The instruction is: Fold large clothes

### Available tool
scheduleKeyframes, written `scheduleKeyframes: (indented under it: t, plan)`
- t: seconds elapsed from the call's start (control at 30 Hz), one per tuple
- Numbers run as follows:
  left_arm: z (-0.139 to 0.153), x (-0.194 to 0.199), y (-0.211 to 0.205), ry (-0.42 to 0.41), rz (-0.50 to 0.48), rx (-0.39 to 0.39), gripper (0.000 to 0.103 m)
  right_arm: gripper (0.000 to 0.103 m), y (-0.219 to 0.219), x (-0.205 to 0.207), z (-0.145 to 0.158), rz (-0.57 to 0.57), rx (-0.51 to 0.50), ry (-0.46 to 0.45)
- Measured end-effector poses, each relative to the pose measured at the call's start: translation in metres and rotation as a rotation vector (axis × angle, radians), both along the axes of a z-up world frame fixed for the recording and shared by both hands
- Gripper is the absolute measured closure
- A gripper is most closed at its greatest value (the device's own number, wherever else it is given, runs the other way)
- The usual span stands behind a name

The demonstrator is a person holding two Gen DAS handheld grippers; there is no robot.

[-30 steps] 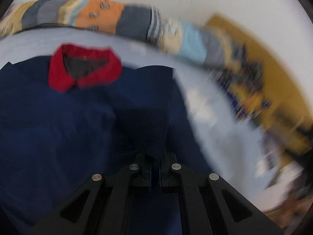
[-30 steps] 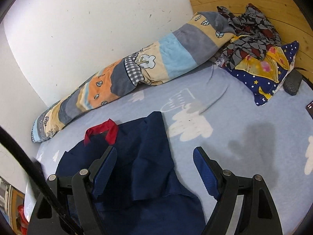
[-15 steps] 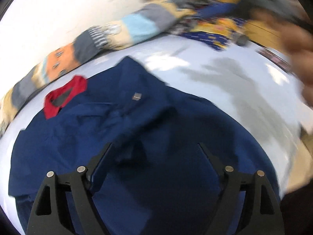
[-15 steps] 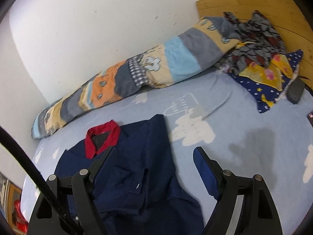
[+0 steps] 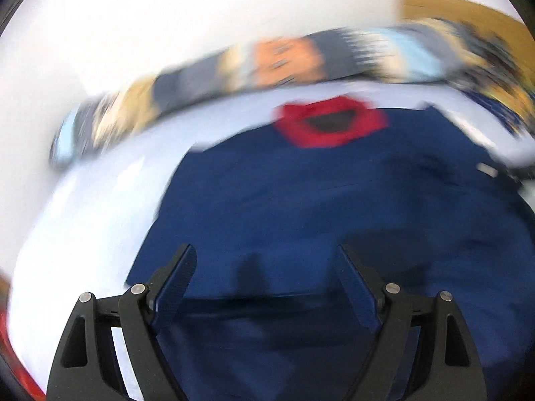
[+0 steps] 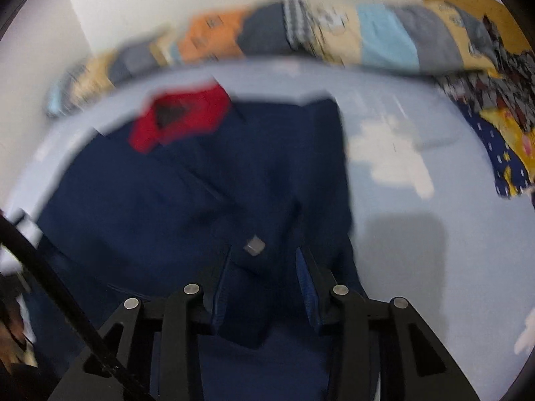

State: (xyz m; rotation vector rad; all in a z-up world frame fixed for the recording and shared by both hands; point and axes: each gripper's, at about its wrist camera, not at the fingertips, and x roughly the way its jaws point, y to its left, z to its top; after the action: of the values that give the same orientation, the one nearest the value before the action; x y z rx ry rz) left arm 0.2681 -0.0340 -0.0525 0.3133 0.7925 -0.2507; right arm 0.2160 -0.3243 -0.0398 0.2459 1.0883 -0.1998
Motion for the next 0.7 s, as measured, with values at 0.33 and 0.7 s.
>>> scheduleKeyframes:
  t: [0.33, 0.7]
  plan:
    - [0.014, 0.028, 0.044, 0.065, 0.055, -0.091, 0.017, 0.042, -0.023, -0.01, 0.01, -0.083, 0.08, -0.026]
    - [0.007, 0.064, 0.073, 0.165, 0.075, -0.115, 0.016, 0.037, -0.051, -0.003, 0.009, -0.072, 0.149, -0.064]
